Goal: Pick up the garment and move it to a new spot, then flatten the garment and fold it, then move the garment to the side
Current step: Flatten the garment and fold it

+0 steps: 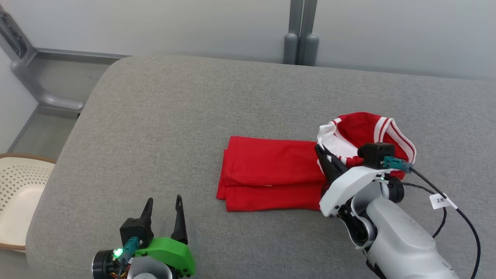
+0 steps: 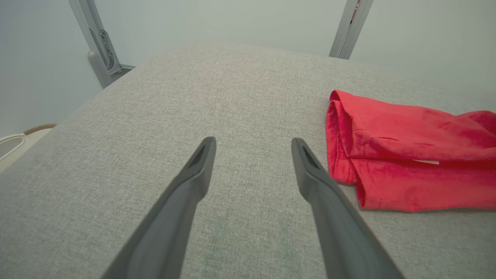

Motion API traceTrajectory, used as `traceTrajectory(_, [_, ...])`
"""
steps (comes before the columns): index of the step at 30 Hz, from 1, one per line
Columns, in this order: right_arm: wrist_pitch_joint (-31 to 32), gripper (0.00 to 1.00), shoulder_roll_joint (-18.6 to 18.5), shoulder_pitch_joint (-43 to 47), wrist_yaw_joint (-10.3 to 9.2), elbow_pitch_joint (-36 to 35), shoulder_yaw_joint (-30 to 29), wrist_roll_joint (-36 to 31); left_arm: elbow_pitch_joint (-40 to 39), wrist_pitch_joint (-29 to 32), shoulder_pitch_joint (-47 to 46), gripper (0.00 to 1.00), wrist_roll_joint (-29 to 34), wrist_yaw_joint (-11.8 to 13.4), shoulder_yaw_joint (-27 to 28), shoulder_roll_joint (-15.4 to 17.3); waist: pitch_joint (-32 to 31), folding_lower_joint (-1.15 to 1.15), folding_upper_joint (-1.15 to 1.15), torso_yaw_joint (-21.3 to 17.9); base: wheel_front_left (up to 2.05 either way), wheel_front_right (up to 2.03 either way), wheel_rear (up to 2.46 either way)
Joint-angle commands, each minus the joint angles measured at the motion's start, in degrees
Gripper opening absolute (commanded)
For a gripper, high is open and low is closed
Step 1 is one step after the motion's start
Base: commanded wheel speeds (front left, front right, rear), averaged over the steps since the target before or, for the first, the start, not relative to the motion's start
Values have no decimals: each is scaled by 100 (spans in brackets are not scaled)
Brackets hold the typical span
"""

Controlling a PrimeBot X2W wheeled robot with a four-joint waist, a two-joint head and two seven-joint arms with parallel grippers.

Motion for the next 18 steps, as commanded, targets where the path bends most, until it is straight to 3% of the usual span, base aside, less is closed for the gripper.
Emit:
traceTrajectory(1, [24, 0, 26, 31, 0, -40, 82, 34, -13, -15, 68, 100, -42, 20, -13, 21, -17, 0, 0, 198, 0, 0, 0])
traceTrajectory(18, [-44, 0, 243, -241, 0, 452, 577, 137, 42, -15, 67, 100, 4, -3, -254, 18, -18, 0, 0, 1169, 0, 0, 0])
